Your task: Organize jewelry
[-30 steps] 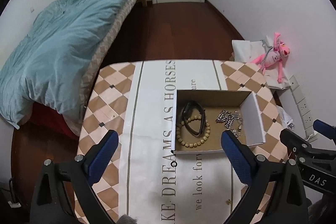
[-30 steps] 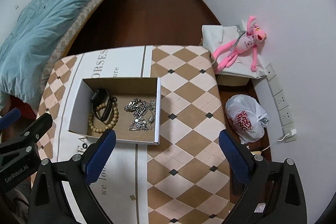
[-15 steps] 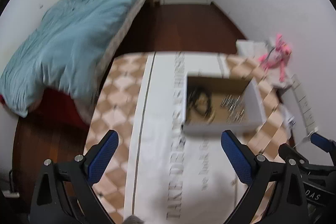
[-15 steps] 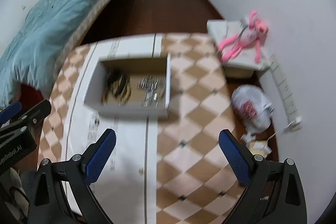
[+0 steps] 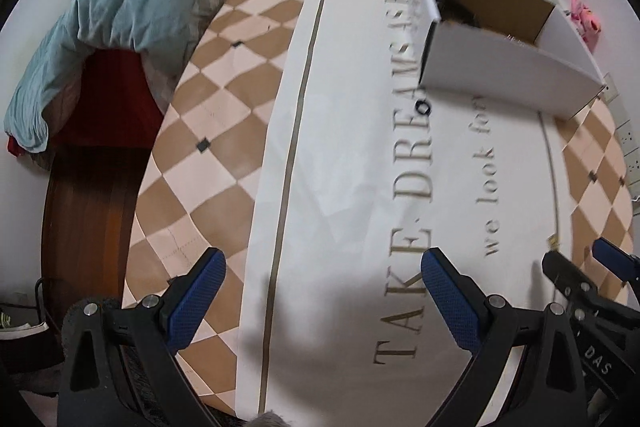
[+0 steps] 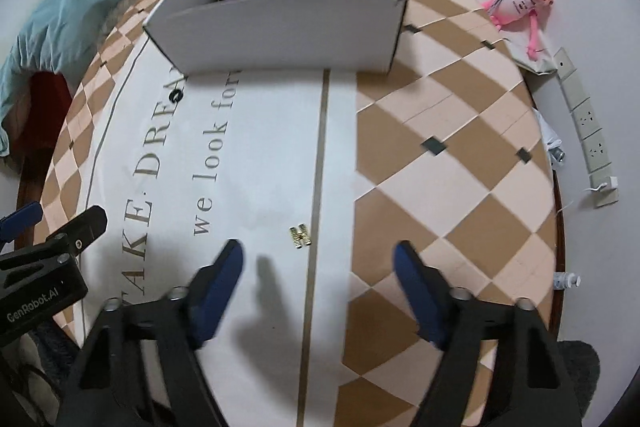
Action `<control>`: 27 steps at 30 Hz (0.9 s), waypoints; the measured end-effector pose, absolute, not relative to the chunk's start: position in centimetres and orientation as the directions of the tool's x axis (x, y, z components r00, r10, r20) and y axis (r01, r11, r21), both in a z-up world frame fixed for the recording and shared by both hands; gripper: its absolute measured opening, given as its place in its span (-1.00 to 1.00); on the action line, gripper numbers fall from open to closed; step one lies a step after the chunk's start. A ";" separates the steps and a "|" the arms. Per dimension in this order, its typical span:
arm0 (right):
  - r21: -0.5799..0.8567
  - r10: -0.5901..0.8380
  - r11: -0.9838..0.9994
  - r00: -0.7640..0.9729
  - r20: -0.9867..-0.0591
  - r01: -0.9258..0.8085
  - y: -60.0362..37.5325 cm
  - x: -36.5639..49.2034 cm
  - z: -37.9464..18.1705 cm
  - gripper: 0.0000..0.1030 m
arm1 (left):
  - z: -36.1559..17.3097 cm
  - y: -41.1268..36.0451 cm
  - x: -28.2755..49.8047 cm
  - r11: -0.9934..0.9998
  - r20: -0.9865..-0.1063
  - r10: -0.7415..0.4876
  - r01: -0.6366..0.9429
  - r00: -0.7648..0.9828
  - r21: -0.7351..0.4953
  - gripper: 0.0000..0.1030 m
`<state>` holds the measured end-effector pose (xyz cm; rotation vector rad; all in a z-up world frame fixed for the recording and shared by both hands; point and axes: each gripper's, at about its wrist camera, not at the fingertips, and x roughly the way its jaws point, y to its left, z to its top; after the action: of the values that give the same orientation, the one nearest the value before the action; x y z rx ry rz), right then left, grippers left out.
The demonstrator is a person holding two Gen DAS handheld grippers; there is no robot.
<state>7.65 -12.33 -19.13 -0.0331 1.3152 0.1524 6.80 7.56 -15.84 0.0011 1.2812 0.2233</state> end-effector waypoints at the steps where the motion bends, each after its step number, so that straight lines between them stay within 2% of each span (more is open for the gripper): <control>1: 0.058 0.090 0.989 0.245 -0.965 -0.133 -12.2 7.6 -19.4 0.32 | -16.1 7.6 6.7 0.978 -0.950 0.167 -0.165 0.263 0.126 0.94; 8: 0.030 0.071 0.987 0.267 -0.961 -0.155 -11.4 7.5 -19.9 -0.15 | -16.8 8.1 6.5 0.978 -0.955 0.164 -0.171 0.247 0.124 0.94; 10: 0.012 0.058 0.986 0.280 -0.958 -0.164 -11.1 7.5 -19.9 -0.59 | -16.9 8.2 6.5 0.978 -0.956 0.163 -0.170 0.245 0.123 0.94; 12: 0.009 0.059 0.985 0.286 -0.956 -0.172 -11.1 7.4 -19.8 -0.84 | -16.9 8.2 6.5 0.978 -0.956 0.160 -0.170 0.246 0.120 0.94; 21: 0.075 0.115 0.989 0.335 -0.935 -0.131 -12.1 7.8 -18.4 -0.87 | -15.8 7.7 7.8 0.983 -0.949 0.133 -0.162 0.287 0.089 0.94; 27: 0.108 0.122 0.992 0.366 -0.923 -0.060 -13.9 10.1 -17.3 -0.87 | -14.6 7.1 11.6 0.986 -0.933 0.087 -0.166 0.351 0.029 0.93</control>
<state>10.10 -13.91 -17.29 0.0590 1.1910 0.1170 11.65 7.07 -14.62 -0.0743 1.2019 0.1635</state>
